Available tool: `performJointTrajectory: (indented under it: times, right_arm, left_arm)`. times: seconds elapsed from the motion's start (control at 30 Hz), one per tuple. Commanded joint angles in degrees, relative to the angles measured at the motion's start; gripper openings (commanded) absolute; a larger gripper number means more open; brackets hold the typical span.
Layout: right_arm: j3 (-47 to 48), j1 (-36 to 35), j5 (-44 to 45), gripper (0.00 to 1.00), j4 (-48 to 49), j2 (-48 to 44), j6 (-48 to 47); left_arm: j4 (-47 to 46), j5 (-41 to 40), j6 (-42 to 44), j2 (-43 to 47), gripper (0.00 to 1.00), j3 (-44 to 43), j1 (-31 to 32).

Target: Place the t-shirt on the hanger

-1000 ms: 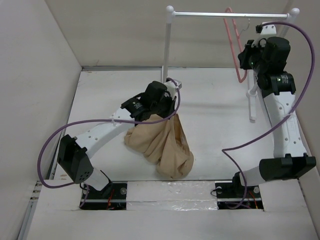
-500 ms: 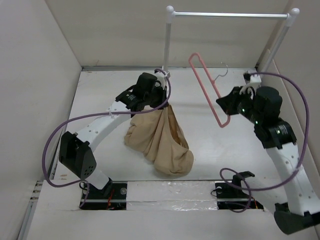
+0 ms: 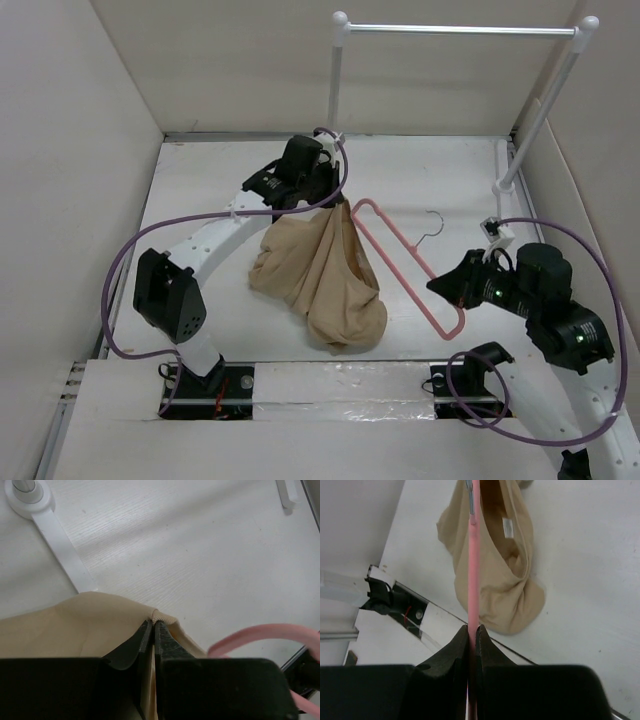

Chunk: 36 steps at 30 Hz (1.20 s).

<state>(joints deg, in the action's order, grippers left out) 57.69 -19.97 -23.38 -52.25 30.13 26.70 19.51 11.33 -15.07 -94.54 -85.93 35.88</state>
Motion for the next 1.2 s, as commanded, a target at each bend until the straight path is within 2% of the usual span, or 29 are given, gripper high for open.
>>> performJointTrajectory:
  times: [0.0,0.27,0.57,0.67,0.93,1.07,1.17]
  right_arm:
    - [-2.31,-0.34,-3.42,0.0,-0.75,-0.33,1.16]
    - [-7.59,-0.86,-6.77,0.0,5.93,1.15,1.95]
    - [-9.7,-0.86,-8.97,0.0,12.07,4.76,1.87]
    - [-9.88,-2.97,-8.09,0.0,15.76,7.57,2.48]
    - [-8.65,-12.72,1.74,0.0,25.25,15.21,5.2]
    - [-6.55,-16.32,7.98,0.0,25.54,19.26,6.17]
    - [-3.47,-18.96,13.43,0.0,24.21,20.23,5.91]
  left_arm:
    - [-0.88,-1.66,-1.28,1.11,0.0,-4.15,-0.46]
    - [-1.66,-1.49,-2.94,4.19,0.0,-1.26,-0.46]
    - [-4.65,2.38,-4.35,6.21,0.0,2.43,-0.46]
    - [-5.44,3.69,-4.27,6.47,0.0,2.87,0.06]
    - [-4.22,5.54,-3.83,9.02,0.0,1.47,1.91]
    - [-2.64,5.46,-3.74,11.22,0.0,1.21,1.91]
    - [-0.62,1.6,-2.86,12.98,0.0,0.68,1.91]
